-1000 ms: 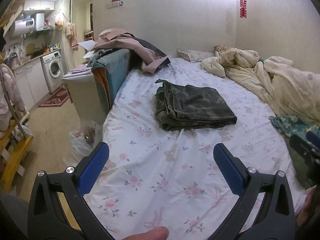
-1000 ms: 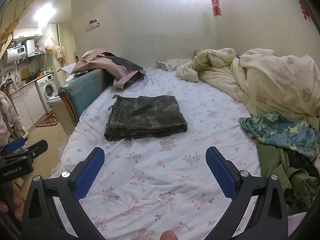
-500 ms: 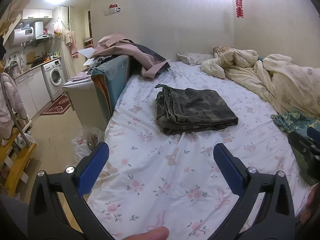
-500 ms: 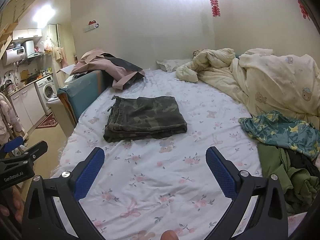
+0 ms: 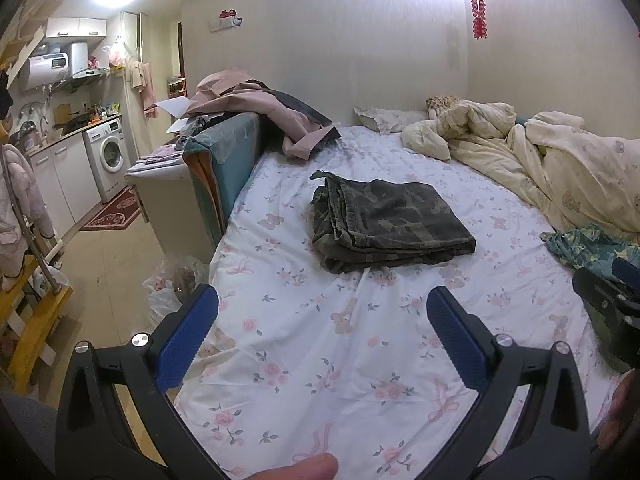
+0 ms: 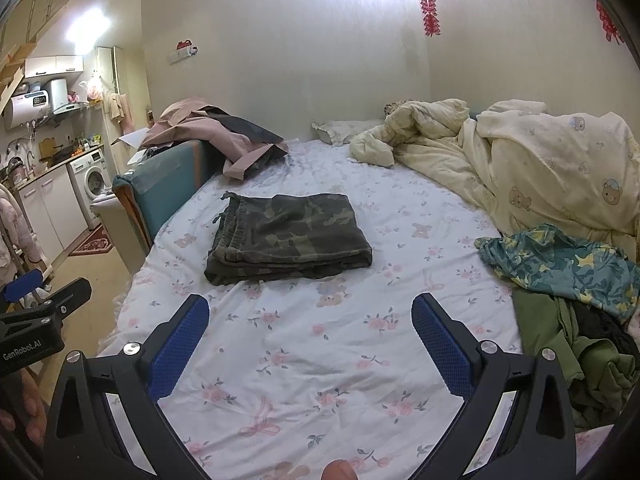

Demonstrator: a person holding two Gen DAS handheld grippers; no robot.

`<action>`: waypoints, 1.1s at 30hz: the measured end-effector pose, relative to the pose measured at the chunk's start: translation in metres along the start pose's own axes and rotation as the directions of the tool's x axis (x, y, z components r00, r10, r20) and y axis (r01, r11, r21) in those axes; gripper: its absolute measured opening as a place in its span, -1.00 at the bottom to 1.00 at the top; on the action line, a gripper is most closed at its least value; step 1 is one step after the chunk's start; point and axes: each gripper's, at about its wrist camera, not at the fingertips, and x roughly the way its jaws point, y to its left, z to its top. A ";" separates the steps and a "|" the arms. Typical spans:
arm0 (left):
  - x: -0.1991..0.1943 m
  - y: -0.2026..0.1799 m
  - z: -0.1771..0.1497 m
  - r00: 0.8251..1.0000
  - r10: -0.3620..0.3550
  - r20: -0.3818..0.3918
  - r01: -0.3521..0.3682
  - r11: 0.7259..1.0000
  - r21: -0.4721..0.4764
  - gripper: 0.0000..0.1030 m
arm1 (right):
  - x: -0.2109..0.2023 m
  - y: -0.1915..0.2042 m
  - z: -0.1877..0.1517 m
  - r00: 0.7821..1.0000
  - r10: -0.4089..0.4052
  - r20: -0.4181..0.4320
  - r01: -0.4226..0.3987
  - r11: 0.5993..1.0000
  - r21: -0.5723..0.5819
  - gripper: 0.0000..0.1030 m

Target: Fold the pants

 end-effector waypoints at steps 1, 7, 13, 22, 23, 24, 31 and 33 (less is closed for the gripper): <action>0.000 0.001 -0.001 1.000 -0.001 -0.001 0.001 1.000 0.003 1.00 | 0.000 0.000 0.000 1.000 0.000 0.001 0.000 1.000 -0.002 1.00; 0.000 0.001 0.000 1.000 0.003 0.006 -0.003 1.000 0.001 1.00 | 0.002 -0.002 0.000 1.000 0.005 -0.005 -0.005 1.000 0.008 1.00; 0.001 0.005 -0.003 1.000 -0.002 0.000 0.002 1.000 -0.002 1.00 | 0.003 -0.003 0.002 1.000 0.009 -0.006 -0.009 1.000 -0.008 1.00; 0.001 0.009 -0.004 1.000 -0.007 -0.003 0.007 1.000 0.005 1.00 | 0.005 -0.003 0.001 1.000 0.006 -0.007 -0.006 1.000 -0.008 1.00; 0.002 0.010 -0.004 1.000 -0.008 -0.004 0.008 1.000 0.004 1.00 | 0.004 -0.003 0.001 1.000 0.005 -0.006 -0.005 1.000 -0.007 1.00; 0.002 0.010 -0.005 1.000 -0.009 -0.005 0.009 1.000 0.005 1.00 | 0.004 -0.003 0.001 1.000 0.006 -0.005 -0.006 1.000 -0.007 1.00; 0.000 0.011 -0.006 1.000 -0.008 -0.001 0.008 1.000 0.009 1.00 | 0.004 -0.003 0.001 1.000 0.004 -0.005 -0.004 1.000 -0.010 1.00; 0.000 0.012 -0.006 1.000 -0.009 0.001 0.009 1.000 0.008 1.00 | 0.004 -0.003 0.001 1.000 0.005 -0.005 -0.005 1.000 -0.009 1.00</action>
